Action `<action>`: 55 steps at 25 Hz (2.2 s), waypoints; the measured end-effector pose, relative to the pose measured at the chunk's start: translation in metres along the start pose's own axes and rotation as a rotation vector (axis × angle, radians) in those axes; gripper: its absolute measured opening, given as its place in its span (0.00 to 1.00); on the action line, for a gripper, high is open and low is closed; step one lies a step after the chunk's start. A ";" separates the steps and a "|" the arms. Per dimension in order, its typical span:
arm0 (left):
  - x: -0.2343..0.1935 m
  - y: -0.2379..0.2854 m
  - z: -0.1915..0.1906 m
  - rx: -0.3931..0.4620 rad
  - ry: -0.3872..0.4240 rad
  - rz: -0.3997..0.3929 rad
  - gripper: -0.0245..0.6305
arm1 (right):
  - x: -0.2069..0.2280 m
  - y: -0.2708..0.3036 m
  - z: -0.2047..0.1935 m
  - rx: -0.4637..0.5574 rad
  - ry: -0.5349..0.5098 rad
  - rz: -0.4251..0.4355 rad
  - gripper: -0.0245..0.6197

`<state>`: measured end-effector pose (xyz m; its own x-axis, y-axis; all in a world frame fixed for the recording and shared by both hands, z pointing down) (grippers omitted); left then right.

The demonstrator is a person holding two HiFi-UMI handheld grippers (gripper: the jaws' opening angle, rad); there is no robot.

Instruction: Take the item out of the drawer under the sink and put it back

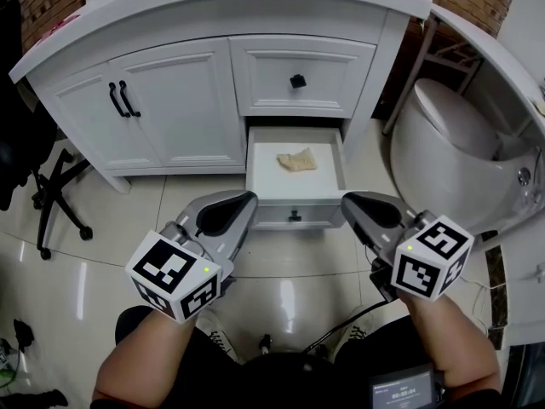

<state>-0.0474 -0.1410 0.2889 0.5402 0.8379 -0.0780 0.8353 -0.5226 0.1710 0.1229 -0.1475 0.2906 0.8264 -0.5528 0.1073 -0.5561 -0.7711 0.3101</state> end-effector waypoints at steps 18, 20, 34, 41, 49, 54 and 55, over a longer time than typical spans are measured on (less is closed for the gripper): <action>-0.006 0.006 -0.001 0.002 -0.022 -0.013 0.04 | 0.018 0.044 0.019 -0.148 -0.240 0.060 0.05; -0.007 0.007 -0.001 0.005 -0.024 -0.013 0.04 | 0.021 0.066 0.019 -0.185 -0.294 0.080 0.05; -0.013 0.006 0.001 0.027 -0.056 -0.017 0.04 | 0.060 0.208 -0.024 -0.460 -0.612 0.136 0.15; -0.015 0.008 -0.005 0.019 -0.069 -0.027 0.04 | 0.072 0.250 -0.049 -0.536 -0.678 0.115 0.15; -0.022 0.009 -0.005 0.021 -0.076 -0.026 0.04 | 0.092 0.271 -0.082 -0.621 -0.658 0.112 0.15; -0.024 0.008 -0.003 0.033 -0.092 -0.020 0.04 | 0.094 0.276 -0.101 -0.665 -0.666 0.121 0.15; -0.024 0.008 -0.004 0.031 -0.092 -0.021 0.04 | 0.095 0.277 -0.104 -0.675 -0.672 0.122 0.15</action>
<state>-0.0543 -0.1650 0.2963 0.5287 0.8312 -0.1718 0.8484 -0.5111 0.1382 0.0563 -0.3806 0.4847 0.4262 -0.8446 -0.3240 -0.2932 -0.4678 0.8338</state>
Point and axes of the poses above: the fingertips, and each gripper's own axes: y forward along the fingers, x to its right, z out of its top, the point moved 3 cm from there along -y, backward along the fingers, and after that the axes turned 13 degrees about -z, right-handed, at the moved point
